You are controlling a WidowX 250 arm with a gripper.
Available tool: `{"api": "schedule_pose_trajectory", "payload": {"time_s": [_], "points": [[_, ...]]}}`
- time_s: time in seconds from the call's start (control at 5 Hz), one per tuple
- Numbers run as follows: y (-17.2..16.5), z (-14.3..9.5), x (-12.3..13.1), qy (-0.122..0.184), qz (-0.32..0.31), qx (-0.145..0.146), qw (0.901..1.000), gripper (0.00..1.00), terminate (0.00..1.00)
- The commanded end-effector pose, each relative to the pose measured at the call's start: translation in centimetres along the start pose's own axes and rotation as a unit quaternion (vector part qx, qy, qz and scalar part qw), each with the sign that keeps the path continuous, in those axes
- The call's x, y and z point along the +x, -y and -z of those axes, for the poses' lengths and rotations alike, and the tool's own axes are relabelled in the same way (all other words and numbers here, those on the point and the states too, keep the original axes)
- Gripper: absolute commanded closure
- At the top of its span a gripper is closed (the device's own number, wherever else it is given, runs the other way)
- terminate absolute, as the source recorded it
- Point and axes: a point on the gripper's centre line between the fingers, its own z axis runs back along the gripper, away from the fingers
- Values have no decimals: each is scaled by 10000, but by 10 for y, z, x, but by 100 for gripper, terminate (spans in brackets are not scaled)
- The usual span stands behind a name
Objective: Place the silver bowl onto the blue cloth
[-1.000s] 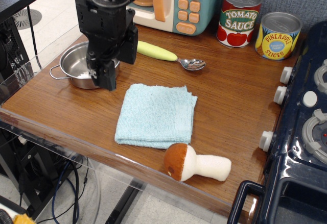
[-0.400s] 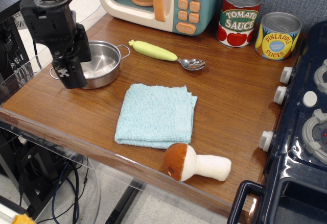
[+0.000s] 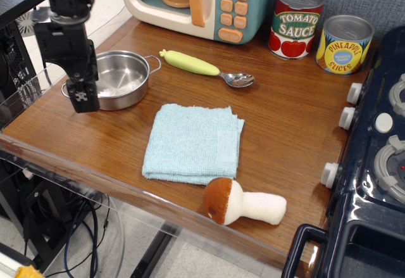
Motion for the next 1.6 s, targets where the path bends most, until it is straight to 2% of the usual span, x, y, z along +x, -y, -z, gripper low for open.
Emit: {"api": "schedule_pose_trajectory", "payload": {"time_s": [0.0, 0.2, 0.4, 0.8, 1.0, 1.4], "points": [[9, 2, -15, 228, 118, -185, 9995, 0, 0], [10, 10, -18, 88, 220, 6, 9997, 0, 0], [14, 17, -18, -95, 156, 308, 9994, 100, 0], [14, 16, -18, -67, 164, 240, 9996, 100, 0], [12, 13, -15, -5, 205, 113, 9997, 100, 0], [6, -2, -4, -100, 212, -201, 9995, 100, 0]]}}
